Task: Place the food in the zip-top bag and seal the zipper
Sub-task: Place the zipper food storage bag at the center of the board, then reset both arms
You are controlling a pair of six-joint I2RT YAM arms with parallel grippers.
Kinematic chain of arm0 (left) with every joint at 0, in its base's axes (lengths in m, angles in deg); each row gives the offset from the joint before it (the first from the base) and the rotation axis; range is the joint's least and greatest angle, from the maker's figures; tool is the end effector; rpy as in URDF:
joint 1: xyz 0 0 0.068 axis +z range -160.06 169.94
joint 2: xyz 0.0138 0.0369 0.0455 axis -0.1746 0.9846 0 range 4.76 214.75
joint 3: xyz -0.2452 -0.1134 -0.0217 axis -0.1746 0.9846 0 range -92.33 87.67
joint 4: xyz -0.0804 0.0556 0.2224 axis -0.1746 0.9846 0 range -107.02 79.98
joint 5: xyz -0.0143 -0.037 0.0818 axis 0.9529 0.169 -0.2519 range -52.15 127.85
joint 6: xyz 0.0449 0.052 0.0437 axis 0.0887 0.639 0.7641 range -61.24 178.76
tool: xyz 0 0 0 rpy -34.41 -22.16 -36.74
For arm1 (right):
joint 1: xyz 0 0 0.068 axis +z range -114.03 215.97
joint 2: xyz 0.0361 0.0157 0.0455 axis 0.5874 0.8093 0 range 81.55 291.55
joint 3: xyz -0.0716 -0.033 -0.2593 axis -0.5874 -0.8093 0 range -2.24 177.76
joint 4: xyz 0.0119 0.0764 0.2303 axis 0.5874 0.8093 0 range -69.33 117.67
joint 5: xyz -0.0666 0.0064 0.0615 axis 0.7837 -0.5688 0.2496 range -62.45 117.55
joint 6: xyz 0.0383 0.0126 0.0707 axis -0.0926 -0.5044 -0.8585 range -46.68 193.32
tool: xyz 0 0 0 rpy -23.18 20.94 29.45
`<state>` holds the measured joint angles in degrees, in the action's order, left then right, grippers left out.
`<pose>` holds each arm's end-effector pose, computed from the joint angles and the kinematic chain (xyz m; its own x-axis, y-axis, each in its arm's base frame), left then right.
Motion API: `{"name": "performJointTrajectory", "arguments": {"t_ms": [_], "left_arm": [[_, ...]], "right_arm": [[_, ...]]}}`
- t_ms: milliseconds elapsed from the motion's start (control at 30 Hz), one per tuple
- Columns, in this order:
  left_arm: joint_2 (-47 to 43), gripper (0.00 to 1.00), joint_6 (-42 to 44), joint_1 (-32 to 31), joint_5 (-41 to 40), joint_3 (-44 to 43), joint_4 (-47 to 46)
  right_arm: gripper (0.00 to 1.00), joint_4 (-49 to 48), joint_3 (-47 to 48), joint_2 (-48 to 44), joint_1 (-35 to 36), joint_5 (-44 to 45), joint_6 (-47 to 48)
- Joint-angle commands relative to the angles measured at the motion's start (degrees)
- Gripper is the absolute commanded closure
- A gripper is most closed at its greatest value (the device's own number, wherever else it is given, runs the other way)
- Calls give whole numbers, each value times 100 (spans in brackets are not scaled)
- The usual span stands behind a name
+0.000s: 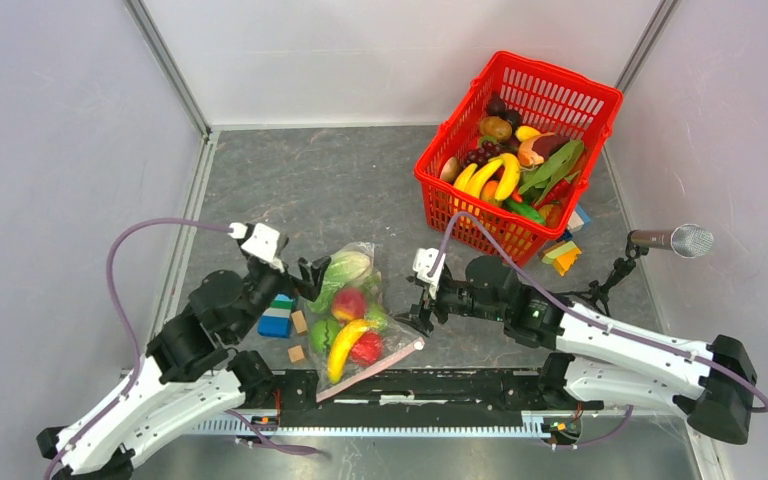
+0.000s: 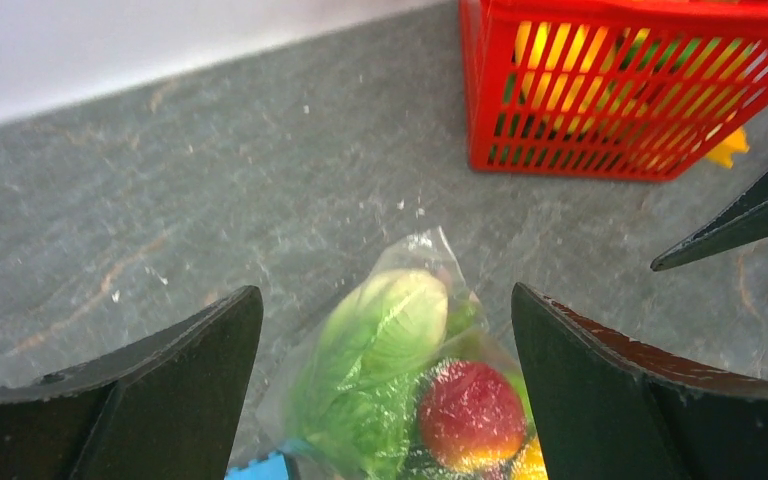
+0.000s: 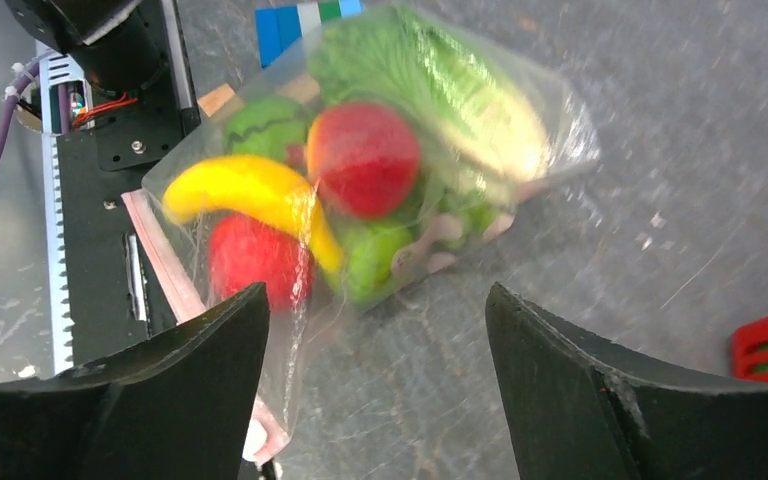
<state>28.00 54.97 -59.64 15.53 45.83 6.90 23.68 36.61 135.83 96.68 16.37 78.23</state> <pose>0.0931 -0.0680 0.3326 -0.0903 0.0117 -0.9958 0.4541 0.8904 -0.0307 0.1034 0.2124 0.2789 -0.0733 -0.3021 -0.9504 -0.9553 0.2948 -0.0200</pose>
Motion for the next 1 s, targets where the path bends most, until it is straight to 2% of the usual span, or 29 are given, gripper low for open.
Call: {"name": "performJointTrajectory", "arguments": {"t_ms": [0, 167, 267, 333, 400, 567, 633, 733, 833, 967], "left_arm": [[622, 0, -794, 19, -86, -368, 500], [1412, 0, -1236, 56, -146, -974, 1079], [1654, 0, -1201, 304, 48, -1129, 1083], [1790, 0, -1209, 775, 398, -1155, 1085], [1865, 0, -1242, 1490, 1187, -1091, 949], [2130, 0, -1570, 2849, 2201, -994, 679], [2179, 0, -1795, 3148, 2198, -987, 696], [2157, 0, -2163, 3289, 1573, -1008, 794], [2088, 0, -2472, 3293, 1065, -1091, 1022], [1896, 0, -2739, 3288, 538, -1155, 1312]], "right_arm": [[15, -1036, -551, -182, 3, 889, -1372], [5, -1270, -1094, -629, -6, 2759, -2001], [3, -929, -899, -710, -22, 3559, -1933], [2, -556, -590, -668, -36, 4043, -1809], [2, -357, -194, -607, -66, 4248, -1581], [2, -65, 804, -486, -107, 4178, -898], [2, 193, 1132, -435, -208, 4542, -759], [2, 743, 1475, -433, -751, 4723, -930], [2, 815, 1296, -727, -1308, 4285, -1188], [2, 548, 547, -1523, -1327, 4257, -1578]]}}
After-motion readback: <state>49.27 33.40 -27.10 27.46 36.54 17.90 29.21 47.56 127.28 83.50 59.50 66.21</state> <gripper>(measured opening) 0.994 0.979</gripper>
